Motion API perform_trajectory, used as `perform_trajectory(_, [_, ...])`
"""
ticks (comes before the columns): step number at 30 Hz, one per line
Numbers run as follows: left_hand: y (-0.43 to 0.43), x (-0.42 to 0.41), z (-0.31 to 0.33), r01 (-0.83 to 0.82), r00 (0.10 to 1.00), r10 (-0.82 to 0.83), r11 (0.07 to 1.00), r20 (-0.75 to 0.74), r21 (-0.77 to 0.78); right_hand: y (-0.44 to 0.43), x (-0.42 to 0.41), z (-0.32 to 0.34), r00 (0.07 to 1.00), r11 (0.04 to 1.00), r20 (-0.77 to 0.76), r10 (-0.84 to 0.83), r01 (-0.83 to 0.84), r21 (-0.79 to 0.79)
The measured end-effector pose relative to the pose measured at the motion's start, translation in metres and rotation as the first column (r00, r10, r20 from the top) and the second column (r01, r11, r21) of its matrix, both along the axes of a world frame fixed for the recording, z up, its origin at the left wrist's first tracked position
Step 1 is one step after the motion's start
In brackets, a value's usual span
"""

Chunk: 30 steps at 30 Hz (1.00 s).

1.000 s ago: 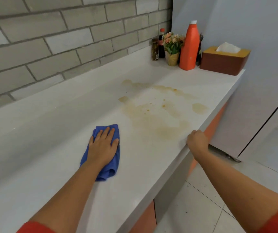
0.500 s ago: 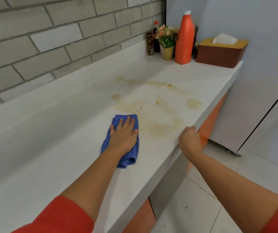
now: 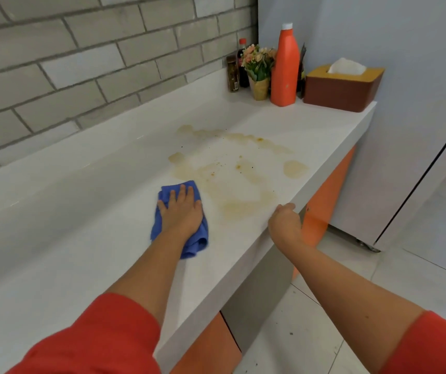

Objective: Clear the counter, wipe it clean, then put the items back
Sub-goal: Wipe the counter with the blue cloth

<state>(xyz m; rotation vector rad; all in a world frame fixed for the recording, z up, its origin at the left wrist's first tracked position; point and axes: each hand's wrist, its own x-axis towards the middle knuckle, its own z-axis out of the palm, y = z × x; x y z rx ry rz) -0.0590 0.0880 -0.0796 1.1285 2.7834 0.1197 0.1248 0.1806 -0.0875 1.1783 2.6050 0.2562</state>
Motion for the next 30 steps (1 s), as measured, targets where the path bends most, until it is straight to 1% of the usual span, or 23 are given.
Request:
perform_trajectory(4, [0.003, 0.057, -0.004, 0.179, 0.984, -0.18, 0.983, -0.001, 0.05, 0.004, 0.004, -0.004, 1.0, 1.0, -0.016, 0.006, -0.006, -0.01])
perform_trajectory(6, [-0.021, 0.073, -0.006, 0.251, 0.968, -0.25, 0.966, -0.023, 0.063, 0.003, 0.006, -0.001, 1.0, 1.0, -0.02, 0.0, -0.001, -0.026])
perform_trajectory(8, [-0.055, 0.075, -0.008, 0.275, 0.961, -0.273, 0.961, -0.042, 0.042, 0.003, 0.007, -0.003, 0.998, 0.999, -0.063, 0.015, -0.017, -0.03])
perform_trajectory(10, [-0.085, 0.06, -0.009, 0.204, 0.977, -0.202, 0.979, -0.07, 0.023, 0.003, 0.008, -0.005, 0.996, 0.999, -0.089, 0.014, -0.017, -0.036])
perform_trajectory(12, [-0.1, 0.031, -0.008, 0.042, 0.995, -0.042, 0.999, -0.086, 0.002, 0.007, 0.007, -0.007, 0.996, 0.999, -0.089, -0.003, -0.002, -0.052])
perform_trajectory(14, [-0.098, 0.006, -0.005, -0.115, 0.992, 0.115, 0.993, -0.055, -0.008, 0.007, 0.006, -0.005, 0.996, 0.997, -0.094, 0.007, -0.015, -0.08])
perform_trajectory(15, [-0.09, 0.0, -0.004, -0.161, 0.986, 0.161, 0.987, -0.042, -0.017, 0.007, 0.007, -0.004, 0.995, 0.996, -0.102, 0.011, -0.021, -0.091])
perform_trajectory(18, [-0.045, 0.003, 0.0, -0.21, 0.978, 0.21, 0.976, -0.011, -0.048, 0.008, 0.007, -0.008, 0.989, 0.992, -0.147, -0.016, -0.003, -0.123])
perform_trajectory(20, [-0.011, 0.018, 0.0, -0.172, 0.985, 0.172, 0.984, 0.001, -0.033, 0.01, 0.005, -0.012, 0.979, 0.986, -0.198, -0.051, 0.019, -0.164])
perform_trajectory(22, [0.016, 0.043, 0.0, -0.087, 0.996, 0.087, 0.996, 0.005, -0.007, 0.013, 0.003, -0.015, 0.943, 0.964, -0.301, -0.139, 0.06, -0.258])
perform_trajectory(23, [0.023, 0.058, -0.001, -0.03, 1.0, 0.03, 1.0, 0.002, 0.003, 0.012, 0.004, -0.014, 0.909, 0.945, -0.372, -0.189, 0.066, -0.321])
perform_trajectory(24, [0.025, 0.073, -0.001, 0.028, 1.0, -0.028, 1.0, -0.003, 0.009, 0.012, 0.006, -0.013, 0.849, 0.914, -0.455, -0.269, 0.075, -0.399])
perform_trajectory(25, [0.02, 0.087, -0.002, 0.084, 0.996, -0.084, 0.996, -0.003, 0.015, 0.012, 0.008, -0.01, 0.745, 0.849, -0.533, -0.402, 0.086, -0.521])
perform_trajectory(26, [0.009, 0.097, -0.003, 0.134, 0.991, -0.134, 0.991, -0.007, 0.021, 0.014, 0.01, -0.008, 0.702, 0.823, -0.56, -0.441, 0.067, -0.564])
perform_trajectory(27, [-0.004, 0.104, -0.005, 0.176, 0.984, -0.175, 0.984, -0.019, 0.026, 0.016, 0.012, -0.009, 0.735, 0.836, -0.55, -0.397, 0.041, -0.548])
perform_trajectory(29, [-0.035, 0.101, -0.009, 0.204, 0.978, -0.203, 0.979, -0.043, 0.024, 0.026, 0.018, -0.009, 0.732, 0.881, -0.58, -0.358, 0.061, -0.468])
perform_trajectory(30, [-0.048, 0.093, -0.01, 0.179, 0.983, -0.178, 0.983, -0.047, 0.023, 0.033, 0.021, -0.007, 0.7, 0.893, -0.621, -0.353, 0.054, -0.448])
